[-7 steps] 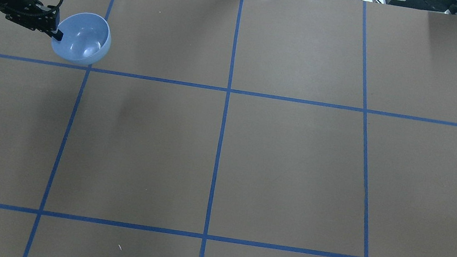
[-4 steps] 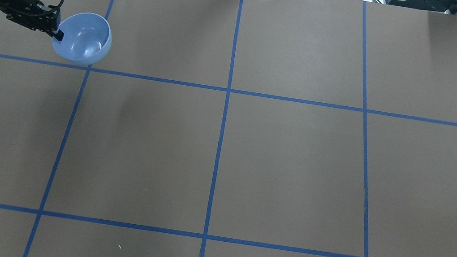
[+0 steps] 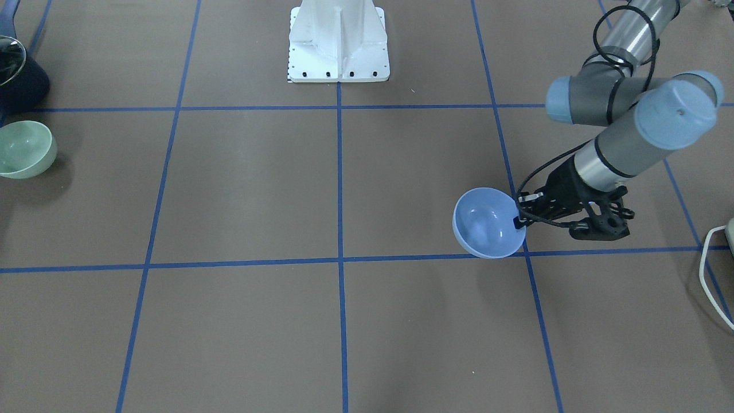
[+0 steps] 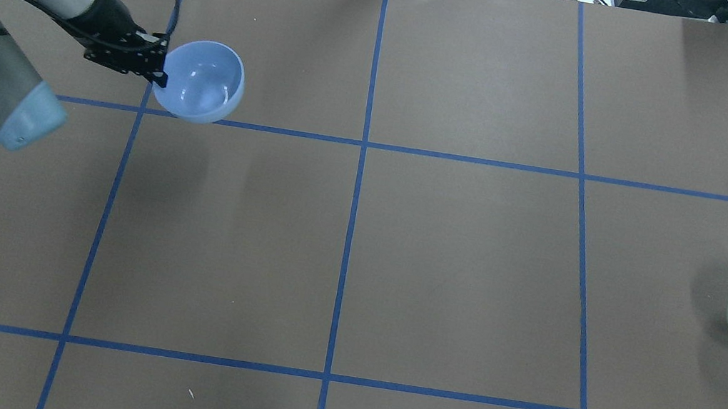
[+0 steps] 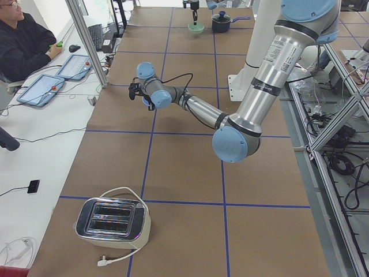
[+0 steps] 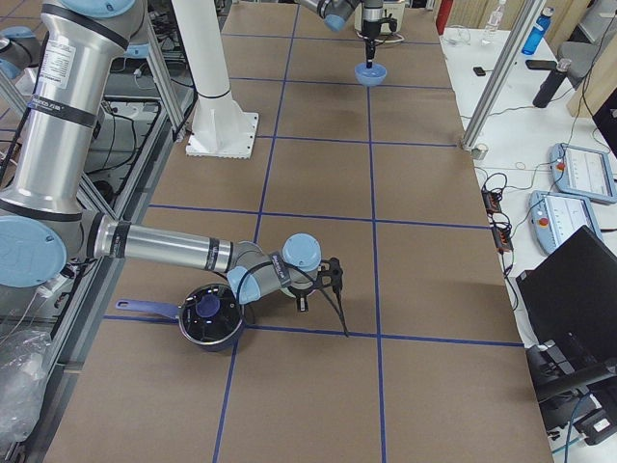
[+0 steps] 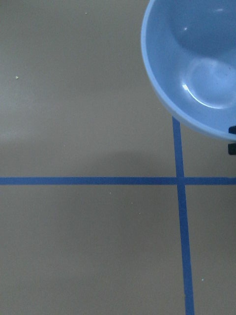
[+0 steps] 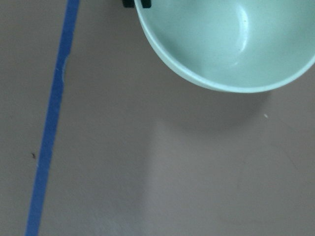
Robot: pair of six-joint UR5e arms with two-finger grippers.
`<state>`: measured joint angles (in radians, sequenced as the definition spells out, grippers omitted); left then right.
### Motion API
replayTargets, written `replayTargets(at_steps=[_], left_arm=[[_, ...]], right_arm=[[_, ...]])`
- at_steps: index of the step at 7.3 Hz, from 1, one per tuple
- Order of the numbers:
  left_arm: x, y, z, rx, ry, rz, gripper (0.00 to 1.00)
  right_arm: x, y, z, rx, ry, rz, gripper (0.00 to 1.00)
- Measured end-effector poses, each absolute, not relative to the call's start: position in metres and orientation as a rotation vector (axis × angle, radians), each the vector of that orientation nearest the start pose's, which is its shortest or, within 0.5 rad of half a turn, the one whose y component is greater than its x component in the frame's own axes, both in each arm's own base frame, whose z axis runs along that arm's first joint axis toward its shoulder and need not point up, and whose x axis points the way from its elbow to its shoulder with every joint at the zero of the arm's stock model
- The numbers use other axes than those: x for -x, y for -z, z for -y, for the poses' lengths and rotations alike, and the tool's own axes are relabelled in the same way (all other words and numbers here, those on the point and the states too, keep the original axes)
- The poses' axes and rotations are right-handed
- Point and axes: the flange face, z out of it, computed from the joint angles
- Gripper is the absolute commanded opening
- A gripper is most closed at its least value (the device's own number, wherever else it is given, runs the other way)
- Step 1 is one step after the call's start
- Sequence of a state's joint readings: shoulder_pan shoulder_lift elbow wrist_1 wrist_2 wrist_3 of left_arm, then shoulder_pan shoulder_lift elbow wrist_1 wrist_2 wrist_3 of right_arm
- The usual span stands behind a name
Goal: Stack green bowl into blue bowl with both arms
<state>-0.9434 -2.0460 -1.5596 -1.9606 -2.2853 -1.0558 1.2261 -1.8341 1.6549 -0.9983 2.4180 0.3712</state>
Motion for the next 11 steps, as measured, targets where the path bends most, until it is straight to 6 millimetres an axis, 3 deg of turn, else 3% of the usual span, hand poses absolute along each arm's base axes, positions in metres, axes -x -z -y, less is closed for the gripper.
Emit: replayTargets(at_steps=[2,4,6,9,11], left_arm=[[-0.399,-0.296,0.559,-0.024,0.140,-1.056,0.00],[-0.461,-0.242,0.533,-0.005,0.186,-1.039,0.00],[-0.508,-0.206,0.502,-0.007,0.213,-1.015,0.00],[-0.550,-0.200,0.467,-0.031,0.204,-0.960,0.00],[-0.564,-0.205,0.452,-0.036,0.193,-0.937,0.00]], right_arm=[[0.083,-0.603,0.435,-0.058,0.106,0.934,0.00],[0.090,-0.523,0.493,-0.046,0.071,0.926,0.00],[0.096,-0.457,0.535,-0.048,0.053,0.916,0.00],[0.108,-0.398,0.564,-0.041,0.021,0.924,0.00],[0.117,-0.378,0.572,-0.034,0.019,0.928,0.00]])
